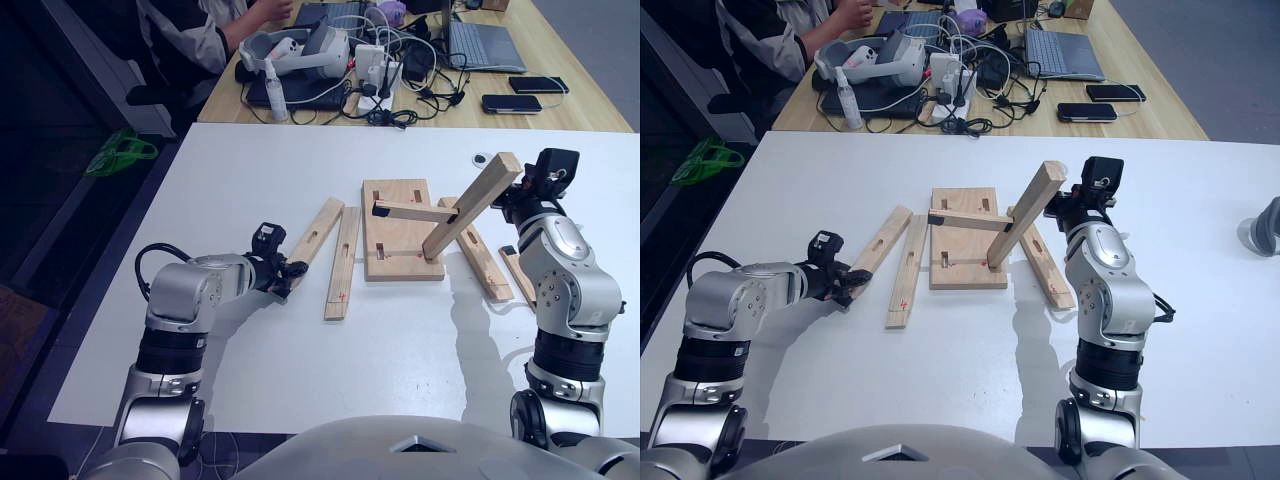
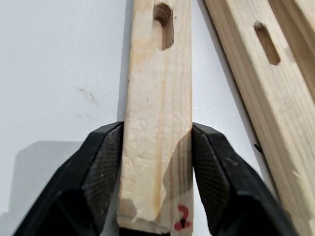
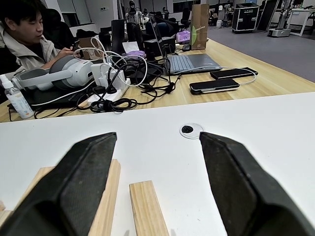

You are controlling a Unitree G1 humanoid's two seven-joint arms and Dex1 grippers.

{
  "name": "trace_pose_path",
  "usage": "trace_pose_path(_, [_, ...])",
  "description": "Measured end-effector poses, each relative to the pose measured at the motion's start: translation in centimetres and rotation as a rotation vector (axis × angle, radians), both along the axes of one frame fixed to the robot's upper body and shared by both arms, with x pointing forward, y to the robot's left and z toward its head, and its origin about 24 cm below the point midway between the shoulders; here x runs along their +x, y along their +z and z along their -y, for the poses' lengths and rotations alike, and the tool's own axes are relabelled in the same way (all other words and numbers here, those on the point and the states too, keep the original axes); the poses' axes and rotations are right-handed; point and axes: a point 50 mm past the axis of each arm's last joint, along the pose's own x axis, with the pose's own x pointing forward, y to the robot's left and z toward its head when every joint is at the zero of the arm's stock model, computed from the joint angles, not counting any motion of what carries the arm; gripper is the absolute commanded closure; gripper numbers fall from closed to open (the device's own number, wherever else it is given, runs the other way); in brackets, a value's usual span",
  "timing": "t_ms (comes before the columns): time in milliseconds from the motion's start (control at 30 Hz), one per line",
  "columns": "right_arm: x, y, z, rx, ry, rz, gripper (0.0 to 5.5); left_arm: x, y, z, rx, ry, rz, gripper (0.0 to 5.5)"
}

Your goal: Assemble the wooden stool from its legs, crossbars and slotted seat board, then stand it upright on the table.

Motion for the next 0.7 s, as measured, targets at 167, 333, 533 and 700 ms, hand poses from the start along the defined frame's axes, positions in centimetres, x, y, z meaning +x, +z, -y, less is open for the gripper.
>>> trace_pose_path(167, [0.5, 0.3, 0.9, 0.001, -0.027, 0.003, 2.32, 2.0, 1.9, -0.7, 0.038, 0.065, 0.157, 3.40])
trace_pose_path(333, [2.6, 3.4, 6.3, -0.006, -0.151, 0.066, 2.32, 6.9, 10.4, -1.6, 0.045, 0.155, 0.639, 3.45])
trace_pose_path(533, [5.7, 16.4, 8.4, 0.278, 0.103, 0.392, 2.32, 7.9, 19.2, 2.3, -0.115, -0.152, 0.997, 3.45])
trace_pose_path(700, [4.6, 23.0, 1.5, 0.391, 0.645, 0.474, 2.32, 7.3, 24.3, 6.0, -0.184, -0.372, 1.150, 3.45])
